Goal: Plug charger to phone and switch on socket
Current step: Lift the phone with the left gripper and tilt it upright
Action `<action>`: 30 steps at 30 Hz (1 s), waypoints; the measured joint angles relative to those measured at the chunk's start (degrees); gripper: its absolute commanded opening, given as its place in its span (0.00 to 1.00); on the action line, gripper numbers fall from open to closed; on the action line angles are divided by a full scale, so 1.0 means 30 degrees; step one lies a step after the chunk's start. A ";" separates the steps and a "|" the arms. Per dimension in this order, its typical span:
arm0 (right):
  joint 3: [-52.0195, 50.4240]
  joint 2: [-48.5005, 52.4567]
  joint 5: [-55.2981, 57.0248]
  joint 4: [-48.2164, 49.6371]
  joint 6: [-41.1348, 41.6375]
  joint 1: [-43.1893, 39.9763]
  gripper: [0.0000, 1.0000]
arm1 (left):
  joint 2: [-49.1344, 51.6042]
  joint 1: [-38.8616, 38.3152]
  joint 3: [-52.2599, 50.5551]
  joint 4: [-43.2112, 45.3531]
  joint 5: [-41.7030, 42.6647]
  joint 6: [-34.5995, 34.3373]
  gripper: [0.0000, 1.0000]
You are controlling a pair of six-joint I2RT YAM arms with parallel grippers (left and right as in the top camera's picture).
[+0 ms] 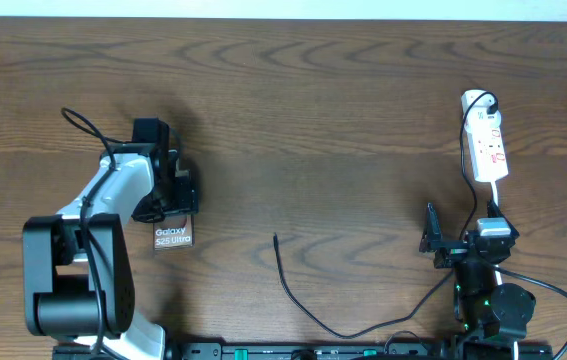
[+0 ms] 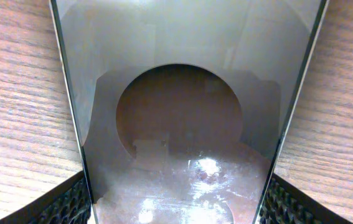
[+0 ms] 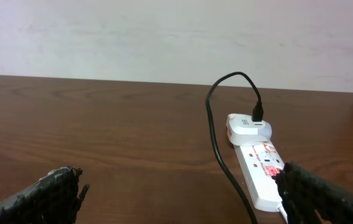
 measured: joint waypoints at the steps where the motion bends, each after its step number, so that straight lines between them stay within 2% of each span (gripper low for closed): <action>1: 0.0000 0.0000 0.0000 0.0000 0.0000 0.0000 0.99 | -0.0087 0.0000 0.0000 0.0000 0.0007 0.0000 0.07; 9: 0.0000 0.0000 0.0007 0.0000 0.0000 0.0000 0.99 | -0.0721 0.0000 0.0204 -0.0044 0.0940 0.0000 0.07; 15: 0.0000 0.0007 0.0000 0.0007 0.0000 0.0000 0.99 | -0.0831 0.0000 0.0321 -0.0117 0.3024 0.0000 0.07; 19: 0.0000 0.0000 0.0000 0.0007 0.0000 0.0000 0.99 | -0.0831 0.0000 0.0328 -0.0109 0.5442 0.0000 0.07; 25: 0.0000 0.0000 0.0007 0.0007 0.0000 0.0000 0.99 | -0.0831 0.0000 0.0328 0.0102 1.1030 -0.0080 0.07; 30: 0.0000 0.0000 0.0007 0.0007 0.0000 0.0000 0.99 | -0.0831 -0.0007 0.0328 0.0838 1.5300 -0.1479 0.07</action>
